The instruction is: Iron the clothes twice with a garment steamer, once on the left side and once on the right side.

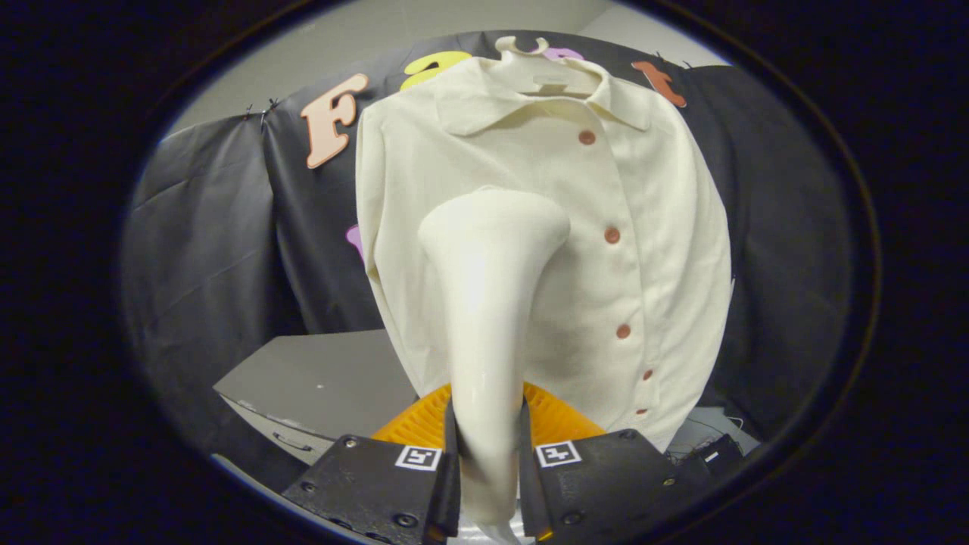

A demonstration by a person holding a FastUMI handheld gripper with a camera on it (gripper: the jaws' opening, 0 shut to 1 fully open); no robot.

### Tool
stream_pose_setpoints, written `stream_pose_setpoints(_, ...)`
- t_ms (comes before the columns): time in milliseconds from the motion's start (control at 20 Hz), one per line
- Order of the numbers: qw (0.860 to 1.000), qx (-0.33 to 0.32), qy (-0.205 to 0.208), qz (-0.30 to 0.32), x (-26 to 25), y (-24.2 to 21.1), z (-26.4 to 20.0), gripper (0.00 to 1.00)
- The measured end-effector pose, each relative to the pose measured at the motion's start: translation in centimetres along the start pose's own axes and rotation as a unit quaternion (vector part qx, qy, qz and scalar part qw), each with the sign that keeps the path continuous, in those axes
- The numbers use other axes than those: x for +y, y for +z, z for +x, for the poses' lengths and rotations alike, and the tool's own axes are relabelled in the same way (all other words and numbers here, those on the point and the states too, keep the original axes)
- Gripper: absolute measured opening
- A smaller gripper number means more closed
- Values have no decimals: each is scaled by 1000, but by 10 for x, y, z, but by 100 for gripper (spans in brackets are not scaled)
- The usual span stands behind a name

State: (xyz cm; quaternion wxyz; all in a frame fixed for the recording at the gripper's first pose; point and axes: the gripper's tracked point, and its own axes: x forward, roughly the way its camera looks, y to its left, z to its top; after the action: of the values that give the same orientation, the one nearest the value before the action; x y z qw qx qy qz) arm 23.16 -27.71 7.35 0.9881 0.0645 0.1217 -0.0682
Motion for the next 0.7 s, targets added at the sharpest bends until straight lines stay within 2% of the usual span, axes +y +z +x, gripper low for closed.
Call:
stream_pose_setpoints(350, 998, 68, -1, -4, -21, -95, 11, 31)
stream_pose_setpoints(700, 994, 106, 3, -8, -31, -172, 18, 32)
